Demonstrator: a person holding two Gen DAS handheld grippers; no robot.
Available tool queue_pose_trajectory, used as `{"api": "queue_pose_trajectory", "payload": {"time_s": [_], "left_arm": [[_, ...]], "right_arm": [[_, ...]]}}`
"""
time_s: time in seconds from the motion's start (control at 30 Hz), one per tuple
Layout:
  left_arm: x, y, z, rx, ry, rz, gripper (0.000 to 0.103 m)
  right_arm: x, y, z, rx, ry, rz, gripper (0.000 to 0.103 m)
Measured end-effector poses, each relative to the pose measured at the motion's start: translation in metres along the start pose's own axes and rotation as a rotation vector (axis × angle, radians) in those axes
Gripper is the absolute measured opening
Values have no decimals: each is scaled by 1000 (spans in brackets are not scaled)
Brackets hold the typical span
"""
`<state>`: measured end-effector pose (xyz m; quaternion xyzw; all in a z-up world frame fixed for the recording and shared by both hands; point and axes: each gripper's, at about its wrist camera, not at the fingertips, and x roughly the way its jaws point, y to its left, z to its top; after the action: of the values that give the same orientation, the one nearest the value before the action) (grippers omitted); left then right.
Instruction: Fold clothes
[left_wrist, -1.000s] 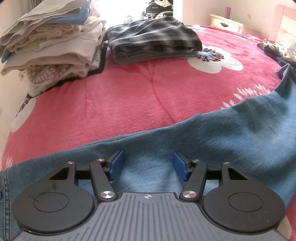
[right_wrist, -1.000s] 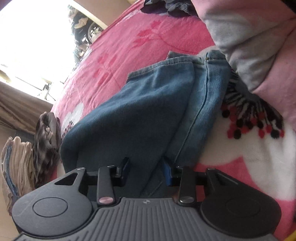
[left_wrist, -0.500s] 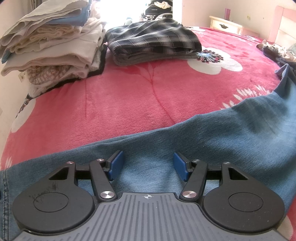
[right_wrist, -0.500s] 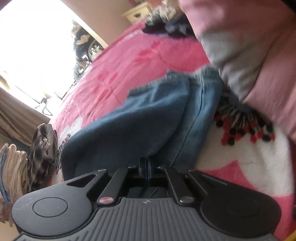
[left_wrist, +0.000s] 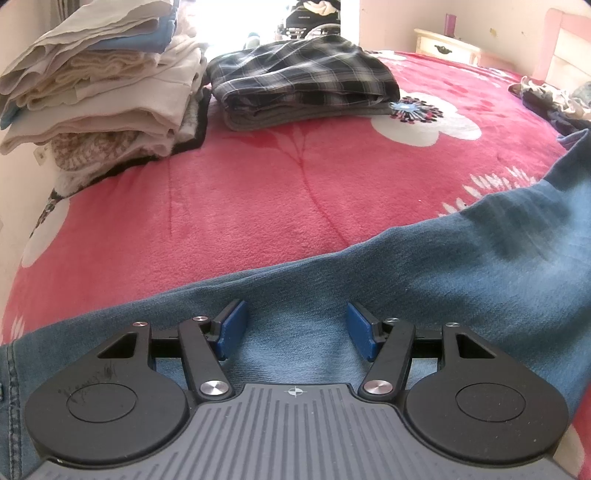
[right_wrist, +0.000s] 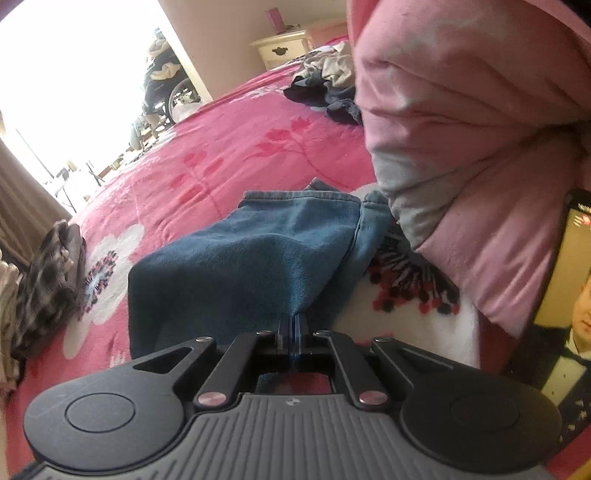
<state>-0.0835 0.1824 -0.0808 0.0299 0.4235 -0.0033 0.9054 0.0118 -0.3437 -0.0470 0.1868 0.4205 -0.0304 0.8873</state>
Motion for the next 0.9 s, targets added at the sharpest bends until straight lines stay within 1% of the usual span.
{"api": "queue_pose_trajectory", "payload": {"time_s": [0.07, 0.17, 0.2, 0.23, 0.27, 0.33, 0.43, 0.5, 0.57, 0.7, 0.77, 0.8, 0.9], "left_arm": [[0, 0, 0, 1, -1, 0, 60], [0, -1, -1, 2, -4, 3, 61], [0, -1, -1, 3, -4, 3, 61], [0, -1, -1, 3, -4, 3, 61], [0, -1, -1, 3, -4, 3, 61], [0, -1, -1, 3, -5, 3, 61], [0, -1, -1, 3, -6, 3, 61], [0, -2, -1, 2, -7, 4, 61], [0, -2, -1, 1, -8, 6, 61], [0, -2, -1, 2, -6, 8, 61], [-1, -2, -1, 3, -5, 8, 61], [0, -2, -1, 2, -5, 8, 61], [-1, -2, -2, 2, -10, 9, 61]], "right_arm": [[12, 6, -4, -66, 7, -36, 1], [27, 3, -13, -124, 20, -177, 5], [28, -2, -13, -117, 19, -225, 5], [25, -8, -12, -93, 13, -243, 6], [20, -12, -11, -77, 1, -245, 9], [5, -10, -9, -111, -59, -227, 9], [-18, 11, -4, -205, -173, -151, 9], [-23, 28, -3, -282, -212, -100, 9], [-22, 44, -3, -355, -224, -58, 10], [-12, 70, -9, -447, -198, 48, 10], [1, 79, -10, -477, -155, 104, 16], [6, 81, -11, -491, -135, 119, 16], [23, 82, -15, -529, -80, 94, 17]]}}
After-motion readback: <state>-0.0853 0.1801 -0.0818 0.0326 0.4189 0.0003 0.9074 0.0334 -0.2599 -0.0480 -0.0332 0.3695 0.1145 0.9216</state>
